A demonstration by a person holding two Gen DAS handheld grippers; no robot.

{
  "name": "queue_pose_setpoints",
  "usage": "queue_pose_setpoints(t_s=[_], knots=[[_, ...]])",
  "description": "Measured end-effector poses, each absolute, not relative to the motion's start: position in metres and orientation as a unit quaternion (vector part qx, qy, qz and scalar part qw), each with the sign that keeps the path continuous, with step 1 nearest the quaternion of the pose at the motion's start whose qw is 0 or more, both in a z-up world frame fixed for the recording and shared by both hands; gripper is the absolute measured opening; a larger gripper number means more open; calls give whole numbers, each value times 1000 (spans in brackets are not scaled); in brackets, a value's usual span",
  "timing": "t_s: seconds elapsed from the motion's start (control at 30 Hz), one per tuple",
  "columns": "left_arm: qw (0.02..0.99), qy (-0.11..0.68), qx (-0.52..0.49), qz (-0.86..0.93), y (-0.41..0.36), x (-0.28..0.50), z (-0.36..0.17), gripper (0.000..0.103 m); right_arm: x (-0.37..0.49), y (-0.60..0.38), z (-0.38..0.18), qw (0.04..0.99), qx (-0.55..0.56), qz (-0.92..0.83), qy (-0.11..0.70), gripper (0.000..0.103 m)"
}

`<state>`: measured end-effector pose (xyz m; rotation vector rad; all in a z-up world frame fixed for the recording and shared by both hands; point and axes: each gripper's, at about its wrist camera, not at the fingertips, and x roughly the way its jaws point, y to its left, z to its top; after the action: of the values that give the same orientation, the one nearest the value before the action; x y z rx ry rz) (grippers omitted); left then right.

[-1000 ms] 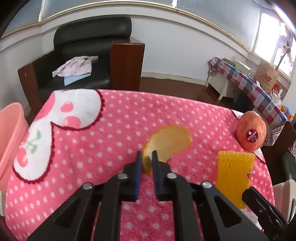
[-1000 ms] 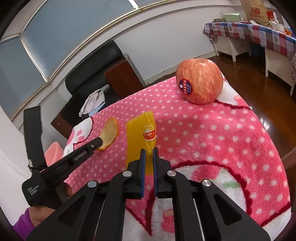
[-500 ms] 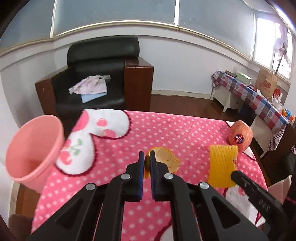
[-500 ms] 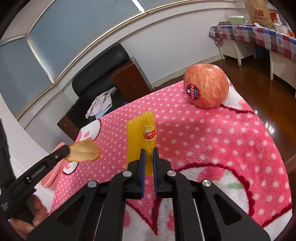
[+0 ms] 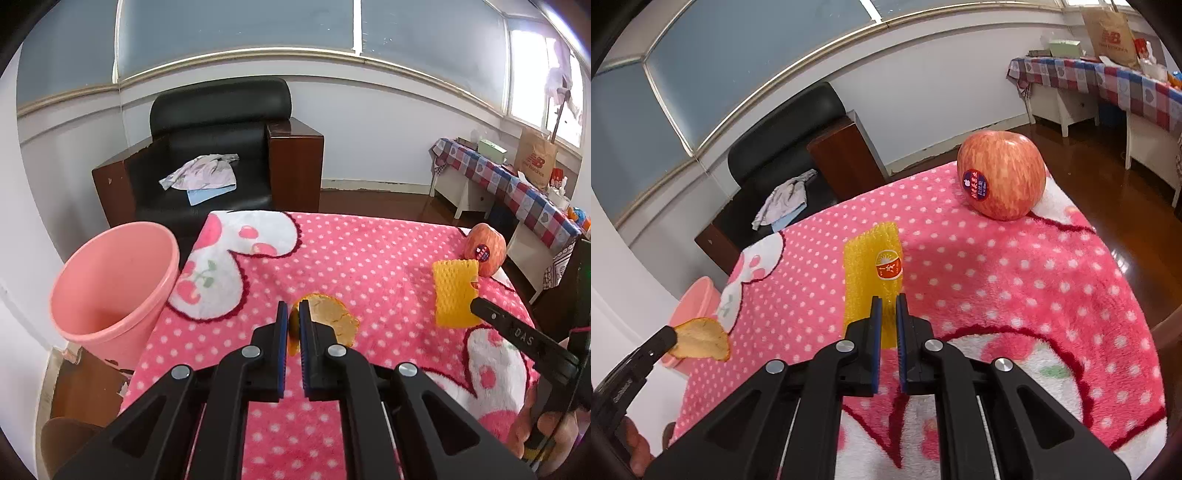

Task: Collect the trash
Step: 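Carry the foam net and peel piece over the pink bucket and open both grippers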

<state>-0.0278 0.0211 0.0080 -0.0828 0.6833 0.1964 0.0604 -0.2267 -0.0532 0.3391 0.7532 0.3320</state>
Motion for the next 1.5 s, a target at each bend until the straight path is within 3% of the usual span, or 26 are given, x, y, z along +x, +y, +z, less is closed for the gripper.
queue_pose_setpoints(t_s=[1.5], knots=[[933,298,-110,170,137,-68,4,5,-2,-51,4,909,22,277,312,8]])
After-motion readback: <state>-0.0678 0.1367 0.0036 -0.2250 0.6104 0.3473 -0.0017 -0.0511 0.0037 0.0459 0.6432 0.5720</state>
